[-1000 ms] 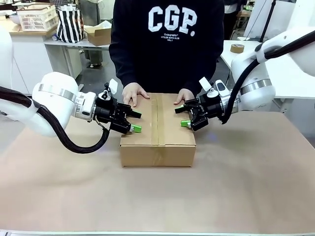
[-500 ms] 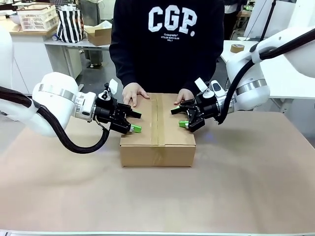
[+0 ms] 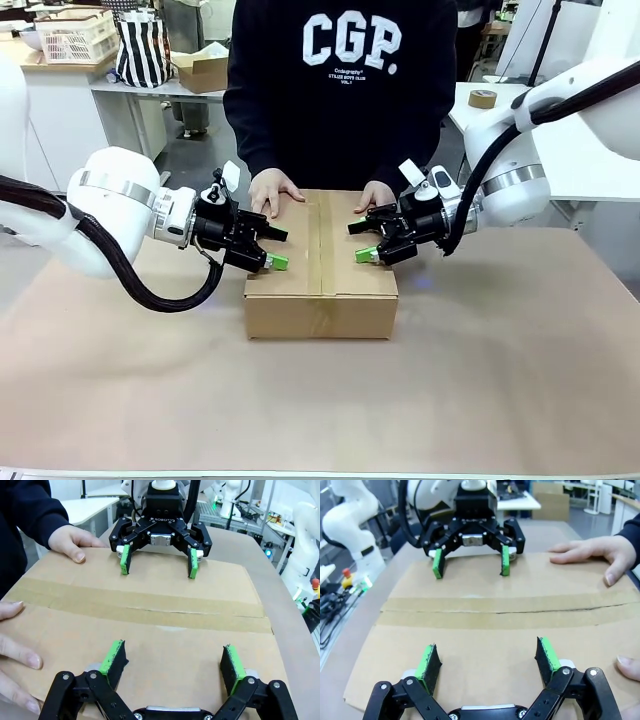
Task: Pack the gift set into the box.
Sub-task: Press and hold the closed box until the human finishes sealing it.
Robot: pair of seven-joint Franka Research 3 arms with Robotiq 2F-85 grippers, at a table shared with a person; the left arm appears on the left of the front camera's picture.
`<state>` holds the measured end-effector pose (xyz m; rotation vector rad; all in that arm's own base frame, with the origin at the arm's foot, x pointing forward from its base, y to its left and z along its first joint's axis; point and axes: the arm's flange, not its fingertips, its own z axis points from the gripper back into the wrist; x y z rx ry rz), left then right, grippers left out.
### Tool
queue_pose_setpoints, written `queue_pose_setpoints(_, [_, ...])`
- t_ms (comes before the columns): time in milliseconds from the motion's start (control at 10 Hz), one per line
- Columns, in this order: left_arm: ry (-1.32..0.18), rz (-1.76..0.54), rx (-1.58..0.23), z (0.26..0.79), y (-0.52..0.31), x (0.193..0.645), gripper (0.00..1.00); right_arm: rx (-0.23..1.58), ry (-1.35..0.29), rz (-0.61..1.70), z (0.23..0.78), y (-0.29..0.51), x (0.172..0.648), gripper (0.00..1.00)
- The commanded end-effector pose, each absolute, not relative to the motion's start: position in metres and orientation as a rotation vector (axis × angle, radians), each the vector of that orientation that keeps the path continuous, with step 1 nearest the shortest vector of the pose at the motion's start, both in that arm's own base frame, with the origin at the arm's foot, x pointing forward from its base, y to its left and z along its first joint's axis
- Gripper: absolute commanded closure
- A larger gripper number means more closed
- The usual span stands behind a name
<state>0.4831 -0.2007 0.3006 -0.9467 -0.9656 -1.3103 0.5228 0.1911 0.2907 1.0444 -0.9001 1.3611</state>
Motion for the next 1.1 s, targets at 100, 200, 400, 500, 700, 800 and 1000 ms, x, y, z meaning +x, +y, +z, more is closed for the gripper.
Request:
queue_pose_setpoints(100, [-0.973,-1.321,-0.941,0.3009,-0.2005,0.4828,0.00,1.063,-0.901,1.358,0.2900,0.1908,0.5220,0.00])
queue_pose_setpoints(200, [-0.973,-1.321,-0.941,0.3009,-0.2005,0.4828,0.00,1.063,-0.901,1.358,0.2900,0.1908,0.5220,0.00])
queue_pose_setpoints(400, [-0.973,-1.321,-0.941,0.3009,-0.2005,0.4828,0.00,1.063,-0.901,1.358,0.2900,0.1908,0.5220,0.00])
queue_pose_setpoints(500, [-0.973,-1.321,-0.941,0.3009,-0.2005,0.4828,0.00,1.063,-0.901,1.358,0.2900,0.1908,0.5220,0.00])
queue_pose_setpoints(700, [-0.973,-1.321,-0.941,0.3009,-0.2005,0.4828,0.00,1.063,-0.901,1.358,0.2900,0.1908,0.5220,0.00])
queue_pose_setpoints(800, [-0.973,-1.321,-0.941,0.3009,-0.2005,0.4828,0.00,1.063,-0.901,1.358,0.2900,0.1908,0.5220,0.00])
queue_pose_setpoints(1000, [-0.973,-1.321,-0.941,0.3009,-0.2005,0.4828,0.00,1.063,-0.901,1.358,0.2900,0.1908,0.5220,0.00])
